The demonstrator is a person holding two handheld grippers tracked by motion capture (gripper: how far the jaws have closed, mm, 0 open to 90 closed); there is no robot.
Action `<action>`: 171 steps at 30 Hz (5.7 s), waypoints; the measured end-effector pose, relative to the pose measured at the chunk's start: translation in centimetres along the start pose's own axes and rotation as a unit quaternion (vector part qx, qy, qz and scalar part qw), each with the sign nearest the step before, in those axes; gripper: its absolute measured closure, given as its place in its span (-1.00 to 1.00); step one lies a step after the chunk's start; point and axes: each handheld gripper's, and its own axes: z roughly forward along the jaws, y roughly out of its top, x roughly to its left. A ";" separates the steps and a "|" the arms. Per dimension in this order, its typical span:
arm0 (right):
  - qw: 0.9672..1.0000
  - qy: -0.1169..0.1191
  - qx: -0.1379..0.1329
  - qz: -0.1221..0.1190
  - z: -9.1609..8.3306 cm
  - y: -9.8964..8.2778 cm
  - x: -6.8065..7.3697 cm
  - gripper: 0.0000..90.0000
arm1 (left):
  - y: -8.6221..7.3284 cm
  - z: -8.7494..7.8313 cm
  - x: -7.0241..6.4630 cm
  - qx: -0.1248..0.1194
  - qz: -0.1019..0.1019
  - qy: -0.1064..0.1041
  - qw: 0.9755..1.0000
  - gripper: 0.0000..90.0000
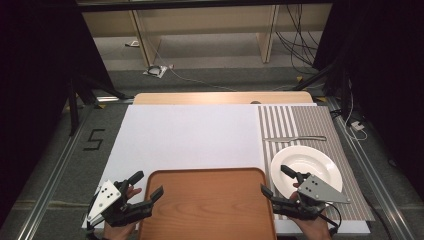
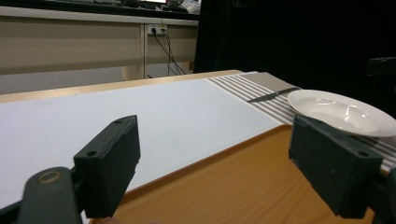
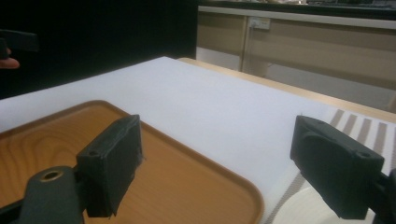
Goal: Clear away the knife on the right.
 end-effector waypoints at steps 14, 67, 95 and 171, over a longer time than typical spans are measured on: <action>0.999 -0.052 0.005 -0.014 -0.5 1.0 -2.6 -0.60 | 0.0 0.0 -0.2 -0.001 0.000 -0.002 1.000 -0.63; 0.942 -0.141 0.304 -0.025 7.5 4.5 -18.6 -0.52 | 0.0 -0.1 0.0 -0.004 -0.010 -0.001 1.000 -0.63; 0.866 -0.126 0.484 -0.012 13.8 2.2 -23.9 -0.39 | -0.1 0.0 0.0 0.000 -0.011 -0.002 1.000 -0.63; 0.831 -0.065 0.552 0.027 16.8 0.7 -25.0 0.30 | -0.2 0.0 -0.2 -0.002 -0.012 -0.005 1.000 -0.62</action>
